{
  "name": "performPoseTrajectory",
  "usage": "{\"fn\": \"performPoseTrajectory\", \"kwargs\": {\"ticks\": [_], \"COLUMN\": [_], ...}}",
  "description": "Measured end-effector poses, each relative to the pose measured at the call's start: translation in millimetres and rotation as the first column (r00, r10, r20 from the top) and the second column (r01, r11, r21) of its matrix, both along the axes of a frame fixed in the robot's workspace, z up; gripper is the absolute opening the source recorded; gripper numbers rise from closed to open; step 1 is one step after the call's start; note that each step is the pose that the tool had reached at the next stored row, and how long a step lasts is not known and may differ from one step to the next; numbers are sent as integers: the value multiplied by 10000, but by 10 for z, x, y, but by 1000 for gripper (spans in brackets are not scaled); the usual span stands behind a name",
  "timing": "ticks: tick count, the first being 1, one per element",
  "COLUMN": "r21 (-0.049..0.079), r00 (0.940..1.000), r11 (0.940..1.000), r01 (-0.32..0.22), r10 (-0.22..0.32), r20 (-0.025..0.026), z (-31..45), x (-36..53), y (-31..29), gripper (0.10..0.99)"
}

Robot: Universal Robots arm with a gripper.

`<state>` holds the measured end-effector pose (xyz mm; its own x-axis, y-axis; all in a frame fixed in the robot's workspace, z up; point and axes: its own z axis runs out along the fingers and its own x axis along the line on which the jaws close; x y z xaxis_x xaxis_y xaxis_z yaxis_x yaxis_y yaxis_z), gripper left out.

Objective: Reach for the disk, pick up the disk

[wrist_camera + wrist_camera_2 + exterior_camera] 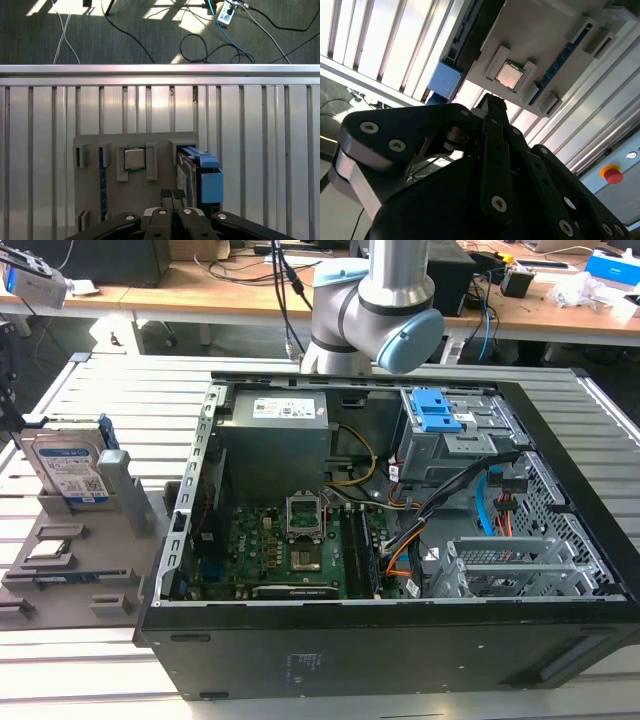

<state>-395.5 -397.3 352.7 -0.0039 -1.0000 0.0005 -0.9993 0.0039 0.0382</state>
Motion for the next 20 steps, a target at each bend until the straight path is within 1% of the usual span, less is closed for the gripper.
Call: {"fn": "performPoseTrajectory", "kwargs": {"ticks": [4,5,6,8,9,10,11,12,13,14,16,17,20], "r21": [0,0,0,0,0,0,0,0,0,0,0,1,-16], "r00": [10000,10000,10000,10000,10000,10000,10000,10000,10000,10000,10000,10000,10000], "r11": [10000,10000,10000,10000,10000,10000,10000,10000,10000,10000,10000,10000,10000], "r01": [2,1,2,2,2,3,3,3,3,3,4,6,4], "r10": [-2,-1,-2,-2,-2,-3,-3,-3,-3,-3,-4,-6,-4], "r20": [0,0,0,0,0,0,0,0,0,0,2,2,0], "z": [0,0,0,0,0,0,0,0,0,0,-1,-1,0], "x": [0,0,0,0,0,0,0,0,0,0,0,0,0], "y": [0,0,0,0,0,0,0,0,0,0,1,12,161], "gripper": [106,169,169,298,416,478,478,537,537,604,604,604,604]}}
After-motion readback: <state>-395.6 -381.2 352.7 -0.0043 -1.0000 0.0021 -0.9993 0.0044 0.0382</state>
